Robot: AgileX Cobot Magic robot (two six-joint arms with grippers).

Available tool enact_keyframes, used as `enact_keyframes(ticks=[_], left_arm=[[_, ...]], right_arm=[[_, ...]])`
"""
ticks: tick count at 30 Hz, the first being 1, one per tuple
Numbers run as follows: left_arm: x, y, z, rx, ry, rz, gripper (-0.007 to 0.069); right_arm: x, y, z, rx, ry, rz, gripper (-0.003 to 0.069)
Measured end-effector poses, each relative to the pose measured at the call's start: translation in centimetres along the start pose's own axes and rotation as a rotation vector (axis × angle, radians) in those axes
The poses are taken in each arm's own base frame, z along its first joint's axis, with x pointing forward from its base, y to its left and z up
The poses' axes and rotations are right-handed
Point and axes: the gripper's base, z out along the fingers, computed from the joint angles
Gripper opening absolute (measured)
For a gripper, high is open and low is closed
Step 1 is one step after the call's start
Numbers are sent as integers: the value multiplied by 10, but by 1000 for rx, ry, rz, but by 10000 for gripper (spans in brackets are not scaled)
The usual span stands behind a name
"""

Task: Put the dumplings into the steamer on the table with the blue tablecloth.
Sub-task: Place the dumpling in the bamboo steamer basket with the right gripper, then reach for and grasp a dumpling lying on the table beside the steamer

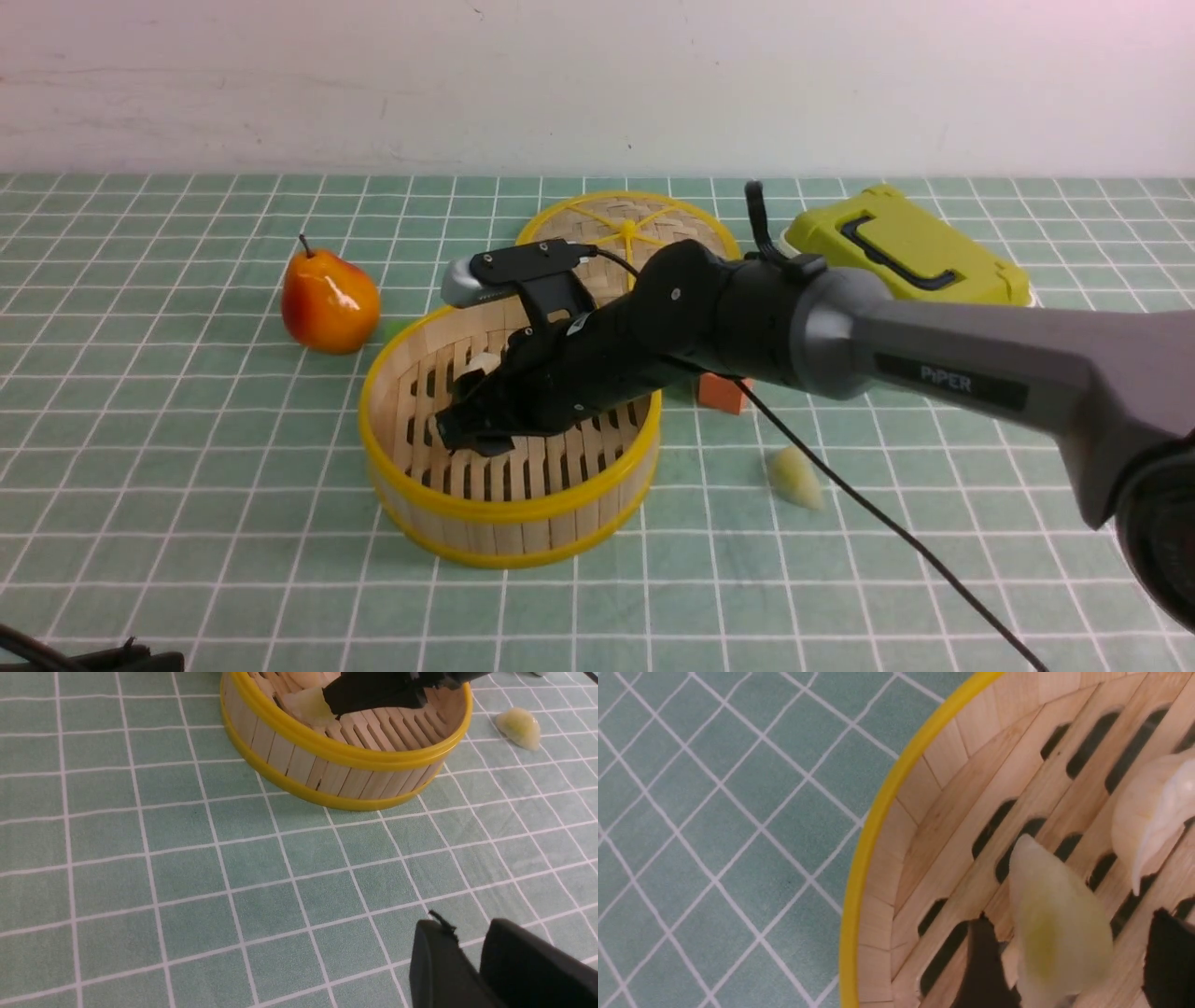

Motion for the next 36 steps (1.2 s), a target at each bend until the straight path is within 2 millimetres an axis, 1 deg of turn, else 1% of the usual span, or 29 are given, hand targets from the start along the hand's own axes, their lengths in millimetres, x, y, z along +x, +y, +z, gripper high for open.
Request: enact_keyframes(ticks=[2,4,6,7,9,10,11,12,13,14,16,18,22,24,27,28,30,33,34,36], left_arm=[[0,0,0,0,1,0,147],[0,0,0,0,1,0,148],[0,0,0,0,1,0,149],[0,0,0,0,1,0,150],[0,0,0,0,1,0,151],[0,0,0,0,1,0,151],[0,0,0,0,1,0,153],[0,0,0,0,0,0,154],[0,0,0,0,0,0,153],[0,0,0,0,0,0,153],[0,0,0,0,0,0,153],[0,0,0,0,0,0,153],[0,0,0,0,0,0,153],[0,0,0,0,0,0,153],[0,0,0,0,0,0,158],[0,0,0,0,0,0,159],[0,0,0,0,0,0,162],[0,0,0,0,0,0,163],[0,0,0,0,0,0,163],[0,0,0,0,0,0,163]], right_arm=[[-9,0,-14,-6,-14,2,438],[-29,-2,-49,-6,-50,-16,434],[-43,-8,-80,11,-77,-47,432],[-51,-13,-104,31,-74,-82,432],[-57,-23,-133,62,-59,-111,432],[-57,-27,-139,77,-48,-119,432],[-56,-39,-156,112,2,-114,432],[-51,-51,-163,136,63,-94,432],[-44,-64,-166,166,133,-70,432],[-38,-70,-165,180,187,-55,432],[-16,-89,-155,209,322,-7,432],[6,-103,-137,224,425,29,432],[36,-123,-106,244,510,84,432],[43,-131,-93,261,500,96,419],[48,-138,-83,276,492,113,347],[48,-138,-83,277,492,114,310],[47,-138,-84,275,502,117,212],[42,-133,-90,257,530,119,212],[36,-130,-95,251,530,114,213],[14,-119,-110,236,487,93,213]])
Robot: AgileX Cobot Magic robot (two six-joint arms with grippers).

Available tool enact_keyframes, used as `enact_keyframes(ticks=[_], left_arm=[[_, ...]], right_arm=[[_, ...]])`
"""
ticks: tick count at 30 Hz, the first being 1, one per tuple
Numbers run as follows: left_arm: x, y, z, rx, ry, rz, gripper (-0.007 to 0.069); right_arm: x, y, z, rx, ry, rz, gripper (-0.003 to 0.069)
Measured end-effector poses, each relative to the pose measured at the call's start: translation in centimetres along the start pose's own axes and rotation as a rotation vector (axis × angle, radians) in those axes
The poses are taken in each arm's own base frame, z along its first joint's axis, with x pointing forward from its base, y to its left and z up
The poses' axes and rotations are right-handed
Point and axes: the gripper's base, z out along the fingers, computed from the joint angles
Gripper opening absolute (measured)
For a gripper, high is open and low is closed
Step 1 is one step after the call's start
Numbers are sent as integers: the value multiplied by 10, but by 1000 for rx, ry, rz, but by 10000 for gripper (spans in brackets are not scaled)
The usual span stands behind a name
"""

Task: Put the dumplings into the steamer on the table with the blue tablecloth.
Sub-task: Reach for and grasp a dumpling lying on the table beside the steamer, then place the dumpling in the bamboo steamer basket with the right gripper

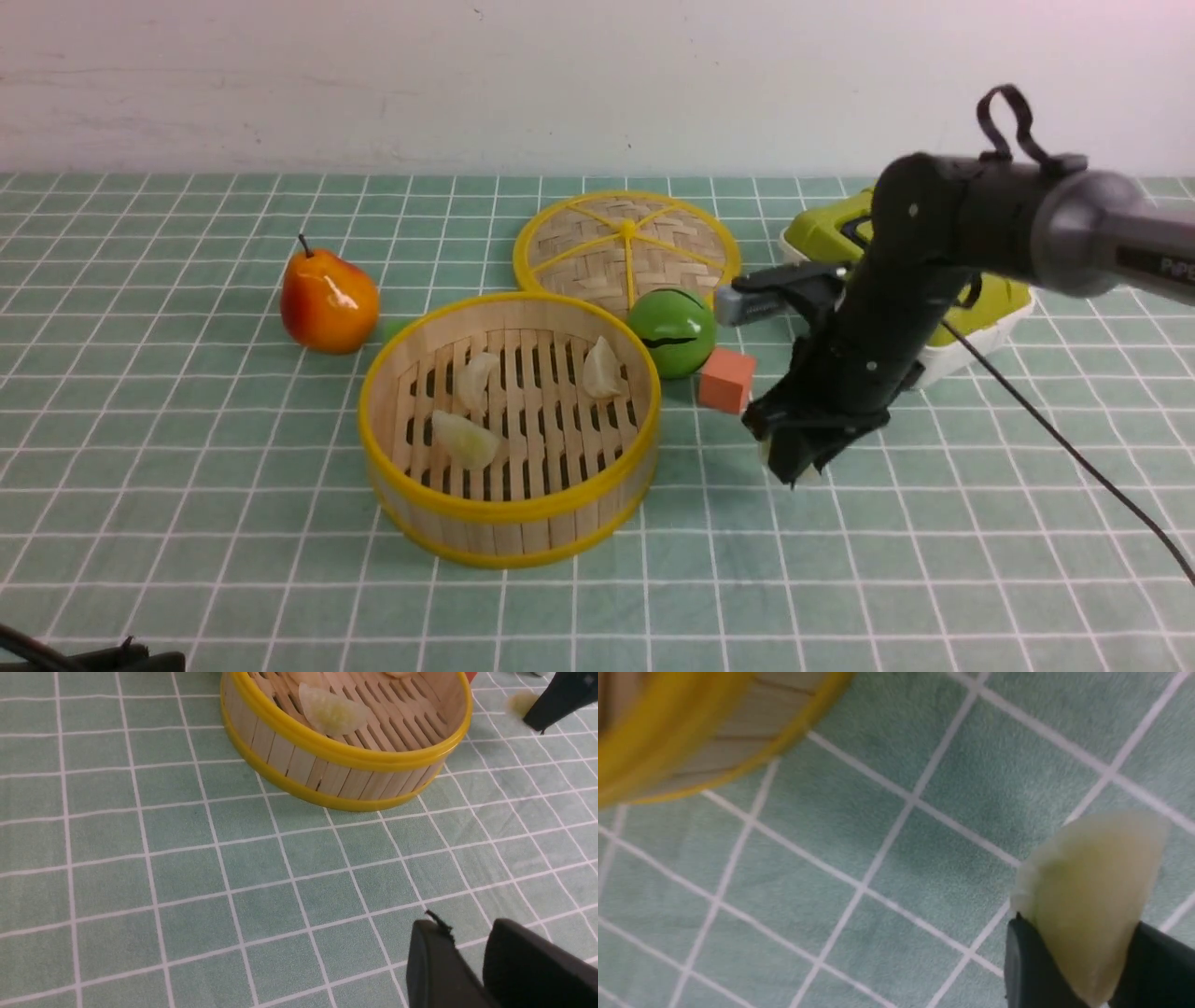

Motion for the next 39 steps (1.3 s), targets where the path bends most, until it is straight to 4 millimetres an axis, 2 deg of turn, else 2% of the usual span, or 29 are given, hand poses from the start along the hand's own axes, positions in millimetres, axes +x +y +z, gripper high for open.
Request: enact_keyframes(ticks=[3,6,8,9,10,12,13,14,17,20,22,23,27,31,35,38,39], left_arm=[[0,0,0,0,-3,0,163],[-1,0,0,0,-8,0,163],[-1,0,0,0,-11,0,163],[-1,0,0,0,-11,0,163],[-1,0,0,0,-11,0,163],[-1,0,0,0,-11,0,163],[-1,0,0,0,-11,0,163],[-1,0,0,0,-11,0,163],[-1,0,0,0,-11,0,164],[-1,0,0,0,-11,0,165],[-1,0,0,0,-11,0,165],[-1,0,0,0,-10,0,165],[-1,0,0,0,-10,0,165],[-1,0,0,0,-10,0,166],[-1,0,0,0,-10,0,166],[-1,0,0,0,-10,0,166],[-1,0,0,0,-10,0,166]], right_arm=[[-18,20,-35,-44,-112,-25,213],[-32,50,-51,-123,-204,-68,213],[-41,81,-47,-187,-274,-132,213],[-42,81,-47,-188,-283,-133,213],[-47,100,-29,-211,-315,-181,213],[-51,111,-6,-213,-326,-198,213],[-51,111,-6,-213,-326,-198,213],[-52,115,18,-210,-306,-199,213],[-52,112,47,-194,-277,-164,213],[-53,107,56,-174,-268,-115,234],[-53,106,56,-164,-270,-104,252],[-53,105,56,-156,-271,-86,288],[-52,103,56,-142,-250,-40,360],[-50,101,56,-121,-217,2,367],[-49,100,48,-92,-207,21,355],[-53,102,30,-76,-228,29,333],[-57,105,17,-80,-256,25,325]])
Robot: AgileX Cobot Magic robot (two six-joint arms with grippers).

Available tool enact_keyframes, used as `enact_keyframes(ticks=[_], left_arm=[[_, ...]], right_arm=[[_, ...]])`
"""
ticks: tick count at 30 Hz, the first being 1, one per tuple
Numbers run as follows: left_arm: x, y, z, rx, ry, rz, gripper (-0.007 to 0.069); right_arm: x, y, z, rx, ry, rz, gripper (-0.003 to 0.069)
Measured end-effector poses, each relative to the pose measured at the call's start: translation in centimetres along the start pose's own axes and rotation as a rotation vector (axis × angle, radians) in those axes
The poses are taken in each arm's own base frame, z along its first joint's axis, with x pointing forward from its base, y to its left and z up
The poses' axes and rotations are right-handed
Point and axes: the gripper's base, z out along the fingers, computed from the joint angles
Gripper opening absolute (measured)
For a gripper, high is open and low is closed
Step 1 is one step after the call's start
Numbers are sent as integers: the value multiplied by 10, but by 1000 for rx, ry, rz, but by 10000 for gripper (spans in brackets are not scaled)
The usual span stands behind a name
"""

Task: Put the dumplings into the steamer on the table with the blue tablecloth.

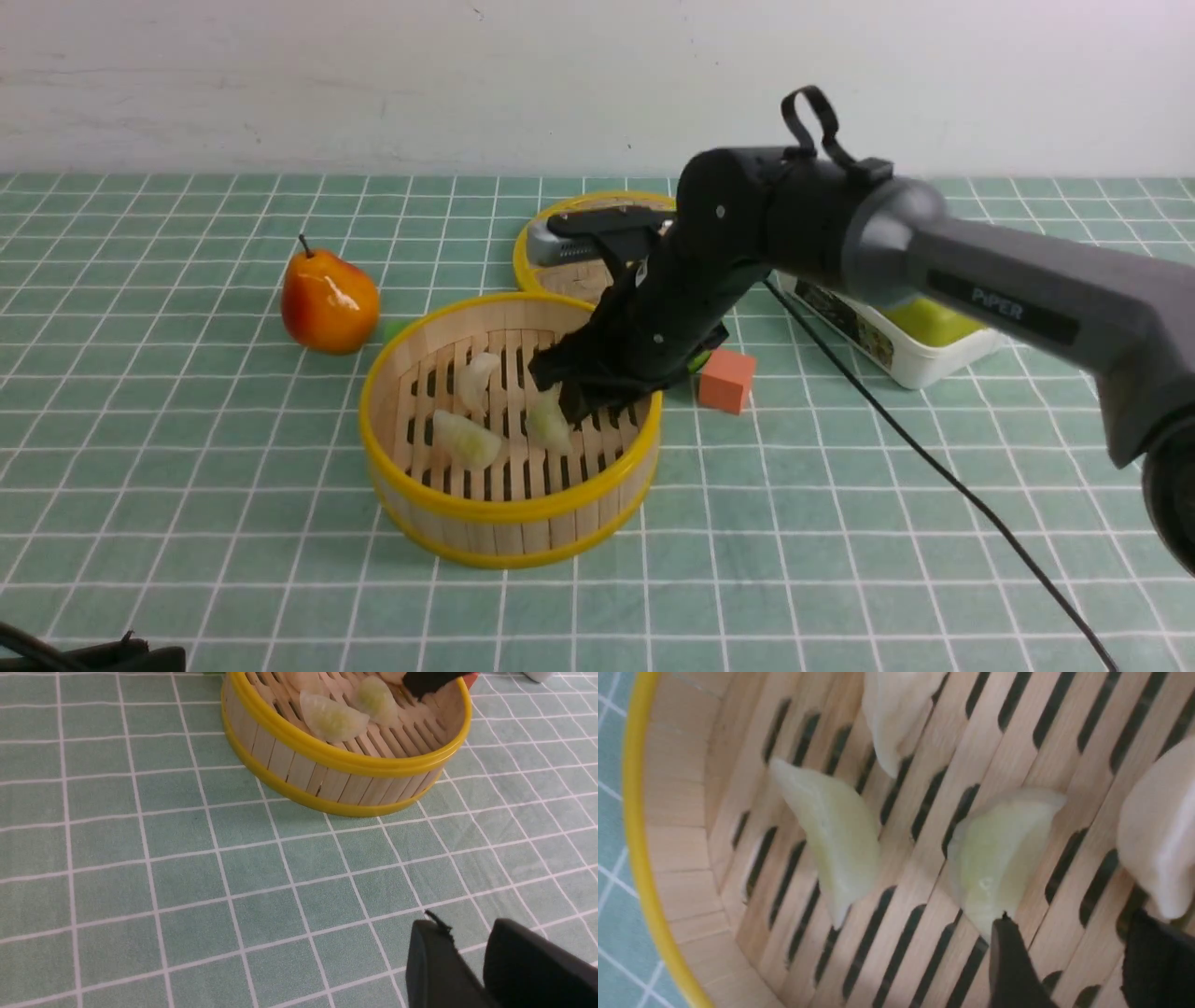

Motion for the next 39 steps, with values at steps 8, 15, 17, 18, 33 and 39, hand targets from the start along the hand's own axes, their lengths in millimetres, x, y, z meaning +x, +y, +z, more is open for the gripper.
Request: enact_keyframes(ticks=[8,15,17,18,33,39], left_arm=[[0,0,0,0,0,0,172],[0,0,0,0,0,0,171],[0,0,0,0,0,0,173],[0,0,0,0,0,0,174],[0,0,0,0,-1,0,183],[0,0,0,0,-1,0,185]], right_arm=[[-28,26,-97,12,-76,-151,262],[-9,25,-251,260,-219,-295,36],[20,17,-306,325,-297,-246,-17],[30,15,-317,337,-319,-232,-20],[247,-20,-272,304,-588,-275,-15],[308,-29,-253,249,-855,-278,-11]])
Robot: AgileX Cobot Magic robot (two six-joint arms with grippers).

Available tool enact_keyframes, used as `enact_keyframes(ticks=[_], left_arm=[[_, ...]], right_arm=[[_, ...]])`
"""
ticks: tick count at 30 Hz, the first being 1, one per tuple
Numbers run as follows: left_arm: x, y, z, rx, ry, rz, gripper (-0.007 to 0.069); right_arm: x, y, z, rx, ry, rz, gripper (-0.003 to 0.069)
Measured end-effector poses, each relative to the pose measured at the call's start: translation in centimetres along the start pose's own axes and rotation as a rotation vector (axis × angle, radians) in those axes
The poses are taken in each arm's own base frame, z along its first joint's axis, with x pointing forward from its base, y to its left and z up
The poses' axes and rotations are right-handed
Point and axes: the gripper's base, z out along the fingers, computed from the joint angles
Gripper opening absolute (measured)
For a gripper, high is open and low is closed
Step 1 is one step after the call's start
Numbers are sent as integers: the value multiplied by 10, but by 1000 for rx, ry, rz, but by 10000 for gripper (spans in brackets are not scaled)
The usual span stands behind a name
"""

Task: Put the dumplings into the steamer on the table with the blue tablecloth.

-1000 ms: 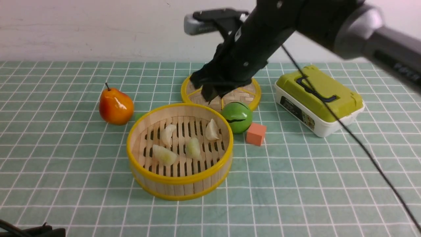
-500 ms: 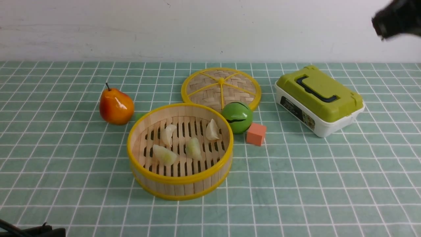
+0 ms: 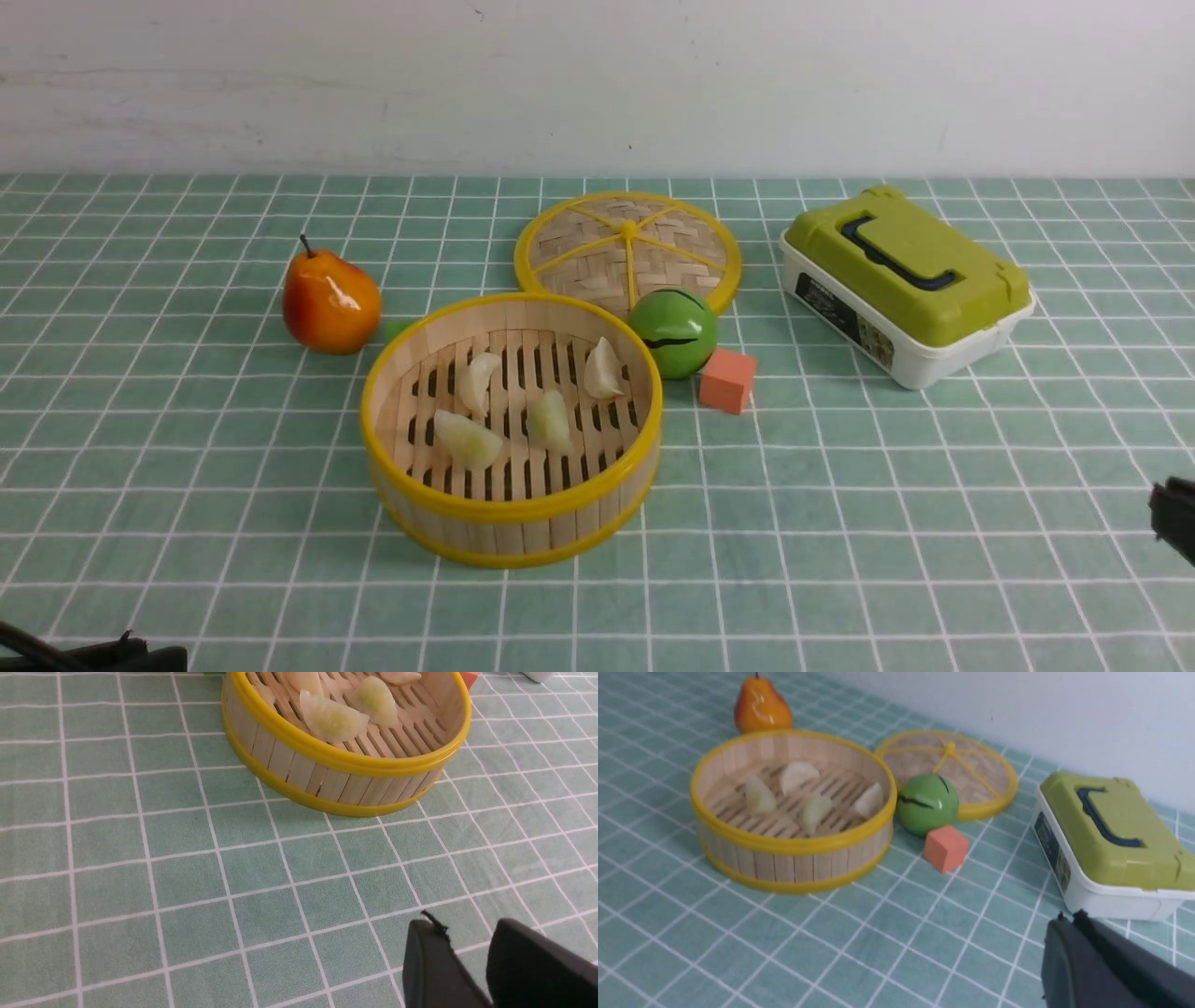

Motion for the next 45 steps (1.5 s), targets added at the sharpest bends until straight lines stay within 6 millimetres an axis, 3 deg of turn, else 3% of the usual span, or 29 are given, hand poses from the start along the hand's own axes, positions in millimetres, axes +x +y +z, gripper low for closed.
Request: enact_keyframes(ticks=[6,18,24,29,33,45], left_arm=[[0,0,0,0,0,0,195],[0,0,0,0,0,0,199],[0,0,0,-1,1,1,200],[1,0,0,-1,3,-1,204],[2,0,1,-1,13,0,206],[3,0,1,-2,24,0,216]], right_arm=[[32,3,-17,-5,-81,41,-6],[71,5,-15,5,-17,-14,-1],[96,-2,-22,162,-79,-15,-1],[106,-10,-22,309,-54,113,-1],[115,-9,-22,331,43,198,-1],[120,-8,-23,326,111,210,11]])
